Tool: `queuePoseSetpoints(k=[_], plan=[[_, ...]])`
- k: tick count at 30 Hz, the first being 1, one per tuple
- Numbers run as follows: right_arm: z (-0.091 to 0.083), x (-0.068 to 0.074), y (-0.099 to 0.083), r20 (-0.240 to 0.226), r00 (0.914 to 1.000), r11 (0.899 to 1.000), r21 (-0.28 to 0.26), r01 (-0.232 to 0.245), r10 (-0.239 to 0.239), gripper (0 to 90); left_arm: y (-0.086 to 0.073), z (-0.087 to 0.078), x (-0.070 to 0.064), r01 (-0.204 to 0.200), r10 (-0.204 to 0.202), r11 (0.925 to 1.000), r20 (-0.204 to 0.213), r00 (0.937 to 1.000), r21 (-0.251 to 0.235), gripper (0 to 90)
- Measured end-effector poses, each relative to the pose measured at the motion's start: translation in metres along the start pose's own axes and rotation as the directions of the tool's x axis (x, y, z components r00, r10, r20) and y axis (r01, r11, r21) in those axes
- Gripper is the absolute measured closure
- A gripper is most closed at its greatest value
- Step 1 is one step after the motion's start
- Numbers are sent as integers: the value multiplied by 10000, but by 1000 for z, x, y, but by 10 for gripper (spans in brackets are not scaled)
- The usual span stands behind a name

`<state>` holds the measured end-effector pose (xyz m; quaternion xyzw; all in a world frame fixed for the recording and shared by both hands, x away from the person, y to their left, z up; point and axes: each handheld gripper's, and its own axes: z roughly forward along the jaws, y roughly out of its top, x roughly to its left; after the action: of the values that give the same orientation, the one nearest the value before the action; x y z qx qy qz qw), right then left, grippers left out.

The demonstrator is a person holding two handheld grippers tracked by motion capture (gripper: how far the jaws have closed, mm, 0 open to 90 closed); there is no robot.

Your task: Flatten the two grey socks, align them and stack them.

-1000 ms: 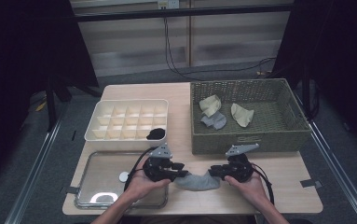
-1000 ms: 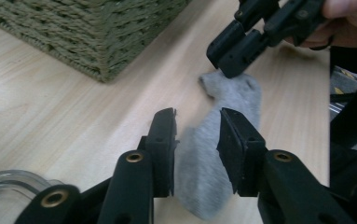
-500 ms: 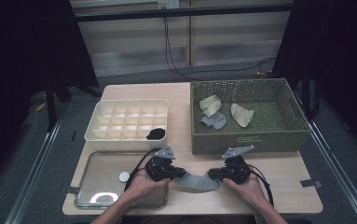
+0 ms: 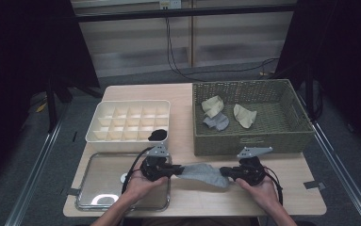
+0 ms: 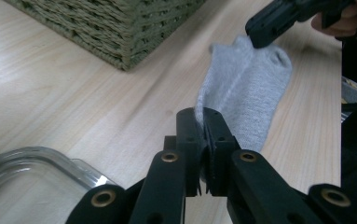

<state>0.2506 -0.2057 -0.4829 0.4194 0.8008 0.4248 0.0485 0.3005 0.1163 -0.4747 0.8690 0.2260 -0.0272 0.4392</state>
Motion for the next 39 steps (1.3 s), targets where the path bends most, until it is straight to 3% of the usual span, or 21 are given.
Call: queuePoseSetpoints(k=[5, 7, 12, 14, 16, 18, 21, 25, 28, 29, 32, 35, 39], plan=[[0, -2, -3, 194, 9997, 9998, 31, 174, -174, 857, -4, 13, -5, -76, 56, 9985, 363, 9993, 546, 845], [0, -1, -2, 200, 9997, 9999, -24, 165, -164, 824, -5, 14, -4, -107, 93, 9981, 245, 9997, 608, 770], [-1, -1, -3, 196, 9997, 9998, -121, 144, -141, 782, -3, 10, -2, 31, -29, 9993, -37, 10000, 363, 679], [-1, -1, -3, 239, 9996, 9998, -148, 137, -134, 779, -2, 7, -5, -72, 73, 9999, -131, 9999, 109, 677], [-1, 0, -2, 238, 9997, 9997, -201, 104, -99, 801, 2, 6, -10, -422, 422, 9991, -12, 9991, -76, 705], [-3, 1, -1, 347, 9994, 9994, -330, 44, -32, 830, 5, 9, -16, -632, 634, 9979, 256, 9977, -111, 737], [-6, 0, 0, 117, 9999, 9986, -527, 29, -23, 851, 8, 13, -19, -844, 843, 9964, 382, 9957, 26, 764], [1, -1, -3, -166, 9998, 9998, -163, -137, 134, 867, 4, 31, -16, -1037, 1013, 9900, 292, 9944, 953, 736], [8, 0, -4, -189, 9998, 9998, 200, -76, 80, 869, -1, 36, -11, -947, 911, 9871, 337, 9953, 1290, 696], [10, 0, -5, -162, 9998, 9994, 314, -106, 111, 870, -3, 37, -12, -847, 818, 9897, 296, 9962, 1151, 690], [17, 0, -8, 30, 10000, 9974, 725, -45, 43, 863, -2, 35, -10, -940, 914, 9864, 253, 9955, 1345, 672], [18, 0, -8, 167, 9999, 9970, 770, 20, -33, 865, -3, 33, -10, -863, 821, 9855, 350, 9960, 1458, 655], [17, -4, -9, 414, 9991, 9973, 719, -124, 94, 895, -6, 33, -11, -821, 764, 9886, 493, 9959, 1265, 658]])
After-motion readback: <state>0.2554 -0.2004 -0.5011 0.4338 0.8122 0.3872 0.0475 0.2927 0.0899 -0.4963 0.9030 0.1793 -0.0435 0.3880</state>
